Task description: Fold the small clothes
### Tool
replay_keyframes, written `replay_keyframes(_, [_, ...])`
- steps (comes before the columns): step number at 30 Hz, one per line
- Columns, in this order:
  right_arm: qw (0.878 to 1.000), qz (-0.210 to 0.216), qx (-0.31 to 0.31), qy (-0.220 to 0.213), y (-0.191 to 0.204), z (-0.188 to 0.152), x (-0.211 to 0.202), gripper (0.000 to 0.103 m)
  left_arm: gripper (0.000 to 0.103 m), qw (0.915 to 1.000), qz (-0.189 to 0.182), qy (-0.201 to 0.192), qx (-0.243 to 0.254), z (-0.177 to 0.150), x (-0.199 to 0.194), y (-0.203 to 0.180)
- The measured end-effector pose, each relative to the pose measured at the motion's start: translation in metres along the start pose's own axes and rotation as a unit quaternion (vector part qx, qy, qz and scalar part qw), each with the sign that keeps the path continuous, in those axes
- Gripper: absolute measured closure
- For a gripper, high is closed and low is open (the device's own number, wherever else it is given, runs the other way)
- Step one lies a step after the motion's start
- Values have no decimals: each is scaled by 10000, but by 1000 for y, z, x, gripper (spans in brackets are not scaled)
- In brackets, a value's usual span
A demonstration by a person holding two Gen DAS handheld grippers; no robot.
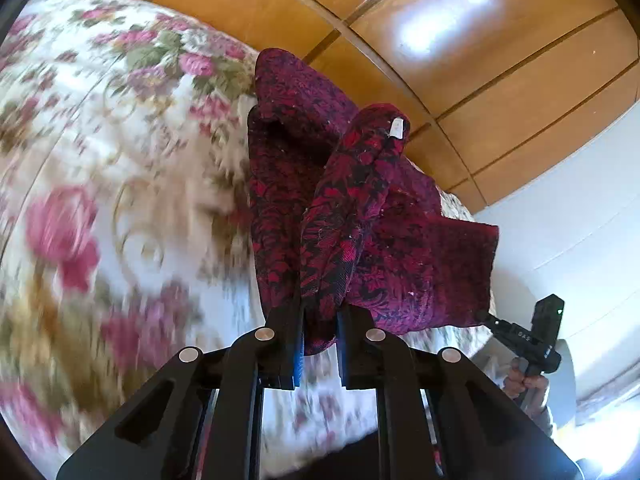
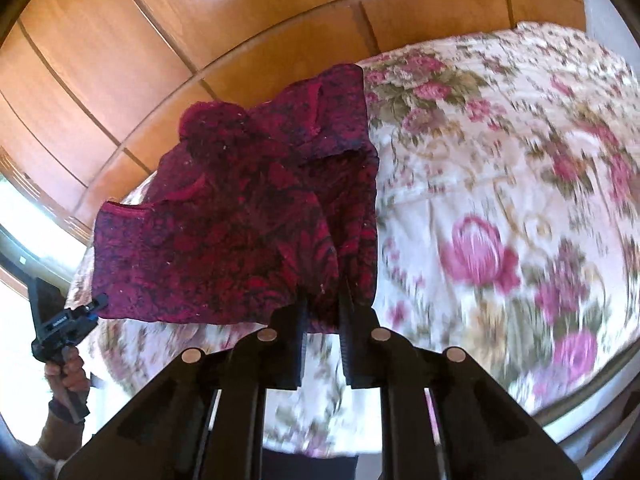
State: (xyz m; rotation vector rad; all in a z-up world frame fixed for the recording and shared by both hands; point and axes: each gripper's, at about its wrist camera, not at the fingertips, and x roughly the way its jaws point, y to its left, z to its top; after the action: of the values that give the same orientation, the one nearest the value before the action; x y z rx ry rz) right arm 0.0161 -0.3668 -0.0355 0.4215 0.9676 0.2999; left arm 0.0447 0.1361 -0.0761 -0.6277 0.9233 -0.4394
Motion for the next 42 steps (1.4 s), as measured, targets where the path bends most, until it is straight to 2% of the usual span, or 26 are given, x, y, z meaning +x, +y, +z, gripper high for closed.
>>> replay_keyframes(6, [9986, -21, -8, 537, -7, -41, -9, 91, 92, 9993, 67, 252, -280, -49, -25, 12])
replay_keyframes(8, [9984, -66, -15, 565, -9, -43, -6, 89, 85, 9992, 215, 254, -242, -56, -26, 12])
replay_keyframes(9, [9985, -104, -4, 539, -8, -42, -5, 84, 83, 9986, 439, 205, -230, -53, -25, 12])
replay_keyframes(11, [9990, -248, -59, 372, -5, -34, -7, 72, 67, 9984, 518, 143, -165, -46, -28, 11])
replay_keyframes(13, [9989, -372, -229, 148, 3, -24, -10, 59, 56, 9967, 799, -113, 9, -35, -37, 10])
replay_keyframes(14, [9984, -461, -334, 24, 8, -19, -11, 50, 56, 9961, 850, -194, 123, -31, -39, 7])
replay_keyframes(17, [9955, -624, -680, -216, 25, -4, -9, 50, 56, 9922, 1020, -337, 636, -16, -39, -10])
replay_keyframes(20, [9917, -657, -1050, -349, 48, 12, 5, 50, 55, 9863, 1129, -316, 1159, -3, -22, -28])
replay_keyframes(21, [9903, -633, -1184, -354, 57, 16, 12, 50, 51, 9852, 1108, -282, 1279, 3, -12, -32])
replay_keyframes(22, [9887, -651, -1308, -333, 62, 18, 18, 50, 42, 9841, 1074, -215, 1398, 8, 0, -37])
replay_keyframes(23, [9865, -728, -1432, -303, 67, 19, 25, 53, 42, 9835, 1068, -176, 1449, 8, 5, -38])
replay_keyframes(24, [9832, -890, -1580, -225, 73, 21, 34, 60, 43, 9832, 1043, -93, 1494, 11, 15, -40])
replay_keyframes(26, [9789, -1097, -1717, -148, 76, 23, 42, 85, 87, 9815, 1079, 87, 1580, 16, 30, -39])
replay_keyframes(28, [9822, -1022, -1544, -308, 71, 31, 34, 87, 89, 9801, 1184, -61, 1590, 20, 29, -38])
replay_keyframes(31, [9867, -886, -1203, -637, 59, 41, 19, 88, 90, 9860, 1028, -434, 1240, 30, 16, -32])
replay_keyframes(33, [9890, -878, -1020, -616, 54, 46, 25, 88, 90, 9871, 1083, -465, 1086, 33, 17, -26])
replay_keyframes(35, [9909, -916, -894, -415, 47, 47, 45, 88, 90, 9868, 1278, -290, 948, 32, 30, -17])
replay_keyframes(37, [9910, -1046, -796, -233, 41, 45, 65, 87, 85, 9830, 1546, -177, 976, 30, 42, -14])
replay_keyframes(38, [9914, -1076, -719, -180, 36, 44, 73, 86, 79, 9819, 1618, -108, 977, 28, 46, -12])
replay_keyframes(39, [9919, -1085, -634, -169, 32, 44, 78, 82, 73, 9813, 1674, -125, 945, 28, 47, -12])
replay_keyframes(40, [9923, -1080, -582, -183, 30, 43, 79, 81, 56, 9805, 1723, -201, 924, 28, 44, -13])
replay_keyframes(41, [9927, -1069, -523, -210, 27, 43, 80, 78, 48, 9799, 1736, -313, 933, 28, 39, -15])
replay_keyframes(42, [9930, -1064, -453, -224, 25, 43, 80, 74, 47, 9796, 1728, -383, 954, 28, 34, -17])
